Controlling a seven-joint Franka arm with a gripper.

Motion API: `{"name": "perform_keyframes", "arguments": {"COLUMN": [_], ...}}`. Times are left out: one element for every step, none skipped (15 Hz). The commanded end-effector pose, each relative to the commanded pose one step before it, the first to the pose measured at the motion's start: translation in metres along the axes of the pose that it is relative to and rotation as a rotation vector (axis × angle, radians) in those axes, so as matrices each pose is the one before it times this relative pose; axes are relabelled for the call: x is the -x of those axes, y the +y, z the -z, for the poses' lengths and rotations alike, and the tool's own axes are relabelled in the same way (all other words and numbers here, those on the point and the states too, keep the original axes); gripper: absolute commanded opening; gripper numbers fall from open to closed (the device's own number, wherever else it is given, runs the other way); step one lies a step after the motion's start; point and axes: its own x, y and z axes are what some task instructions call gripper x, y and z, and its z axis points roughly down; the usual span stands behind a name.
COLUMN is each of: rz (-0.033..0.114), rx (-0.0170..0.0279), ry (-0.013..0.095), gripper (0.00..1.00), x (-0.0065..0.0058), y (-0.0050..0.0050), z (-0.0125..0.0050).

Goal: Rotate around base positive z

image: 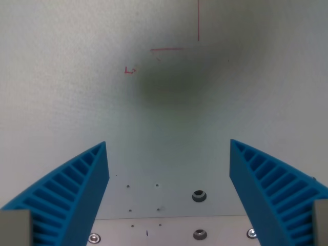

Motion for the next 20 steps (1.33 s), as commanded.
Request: {"name": "perform_keyframes", "arguments": {"rz": [0.0114,0.0117,0.0117,0.0117,0.0117,0.0117,0.0117,0.0117,0.0117,0.0117,0.0117,0.0117,0.0117,0.0117,0.0117,0.0117,0.0117,0.0117,0.0117,0.0117], "rx": [0.00023,0.00010,0.00010,0.00010,0.00010,0.00010,0.00010,0.00010,0.00010,0.00010,0.00010,0.00010,0.00010,0.00010,0.00010,0.00010,0.00010,0.00010,0.00010,0.00010], "ry": [0.0031,0.0000,0.0000,0.0000,0.0000,0.0000,0.0000,0.0000,0.0000,0.0000,0.0000,0.0000,0.0000,0.0000,0.0000,0.0000,0.0000,0.0000,0.0000,0.0000], "gripper": [1.00,1.00,1.00,1.00,1.00,1.00,1.00,1.00,1.00,1.00,1.00,1.00,1.00,1.00,1.00,1.00,1.00,1.00,1.00,1.00], "x": [-0.00012,0.00000,0.00000,0.00000,0.00000,0.00000,0.00000,0.00000,0.00000,0.00000,0.00000,0.00000,0.00000,0.00000,0.00000,0.00000,0.00000,0.00000,0.00000,0.00000], "y": [0.00015,0.00000,0.00000,0.00000,0.00000,0.00000,0.00000,0.00000,0.00000,0.00000,0.00000,0.00000,0.00000,0.00000,0.00000,0.00000,0.00000,0.00000,0.00000,0.00000], "z": [0.00121,0.00000,0.00000,0.00000,0.00000,0.00000,0.00000,0.00000,0.00000,0.00000,0.00000,0.00000,0.00000,0.00000,0.00000,0.00000,0.00000,0.00000,0.00000,0.00000]}}
